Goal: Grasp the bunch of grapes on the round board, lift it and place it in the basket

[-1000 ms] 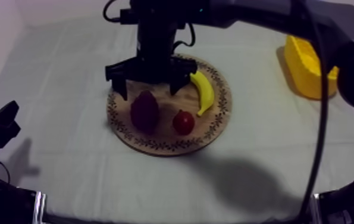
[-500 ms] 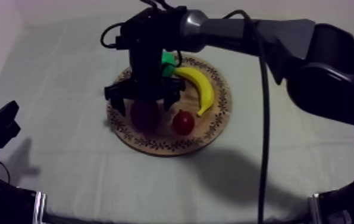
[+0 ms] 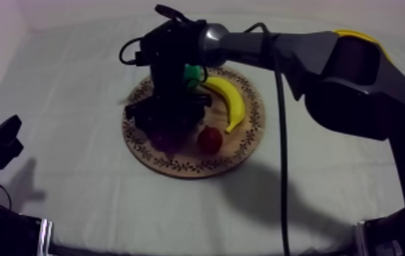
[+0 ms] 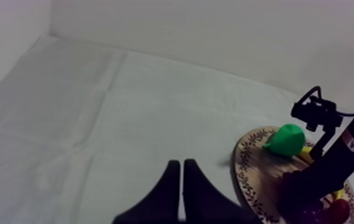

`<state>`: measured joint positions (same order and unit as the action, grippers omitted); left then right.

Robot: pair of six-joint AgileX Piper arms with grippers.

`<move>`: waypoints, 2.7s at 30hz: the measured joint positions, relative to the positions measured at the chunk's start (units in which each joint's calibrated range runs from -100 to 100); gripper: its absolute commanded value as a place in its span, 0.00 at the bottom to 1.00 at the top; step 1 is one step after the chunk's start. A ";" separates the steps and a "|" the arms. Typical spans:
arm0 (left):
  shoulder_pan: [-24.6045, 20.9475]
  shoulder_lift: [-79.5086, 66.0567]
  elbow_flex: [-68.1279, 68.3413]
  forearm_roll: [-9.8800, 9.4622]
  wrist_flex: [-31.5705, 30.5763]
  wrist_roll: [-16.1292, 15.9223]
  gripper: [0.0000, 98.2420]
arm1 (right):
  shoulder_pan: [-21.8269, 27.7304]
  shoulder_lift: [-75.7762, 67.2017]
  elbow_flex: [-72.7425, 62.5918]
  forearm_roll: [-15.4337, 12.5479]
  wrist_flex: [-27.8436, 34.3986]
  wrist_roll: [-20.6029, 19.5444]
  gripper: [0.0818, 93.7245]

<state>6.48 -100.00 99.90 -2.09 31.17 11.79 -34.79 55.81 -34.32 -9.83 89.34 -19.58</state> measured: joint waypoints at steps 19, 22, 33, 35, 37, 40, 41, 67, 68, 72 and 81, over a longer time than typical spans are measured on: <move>0.00 0.00 0.00 0.00 0.00 0.00 0.00 | 1.37 -16.83 13.11 0.60 -4.73 2.83 0.28; 0.00 0.00 0.00 0.00 0.00 0.00 0.00 | 1.82 -22.50 17.03 2.26 -6.00 2.88 0.28; 0.00 0.00 0.00 0.00 0.00 0.00 0.00 | 6.38 -41.72 28.54 5.26 -8.62 5.76 0.28; 0.00 0.00 0.00 0.00 0.00 0.00 0.00 | 7.78 -44.98 29.67 5.46 -9.79 6.71 0.28; 0.00 0.00 0.00 0.00 0.00 0.00 0.00 | 9.48 -47.70 30.85 5.65 -10.25 8.02 0.28; 0.00 0.00 0.00 0.00 0.00 0.00 0.00 | 12.14 -51.50 32.52 6.25 -11.50 10.13 0.28; 0.00 0.00 0.00 0.00 0.00 0.00 0.00 | 13.14 -52.72 32.99 6.51 -12.10 10.96 0.28; 0.00 0.00 0.00 0.00 0.00 0.00 0.00 | 40.41 -59.63 40.72 5.21 -35.00 32.89 0.28; 0.00 0.00 0.00 0.00 0.00 0.00 0.00 | 41.08 -58.89 40.72 5.28 -34.56 32.93 0.28; 0.00 0.00 0.00 0.00 0.00 0.00 0.00 | 42.84 -55.71 40.59 5.67 -31.65 33.02 0.28; 0.00 0.00 0.00 0.00 0.00 0.00 0.00 | 43.48 -45.09 37.78 6.29 -24.06 31.69 0.28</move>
<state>6.48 -100.00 99.90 -2.09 31.17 11.79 8.69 10.71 3.46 -3.54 65.28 12.11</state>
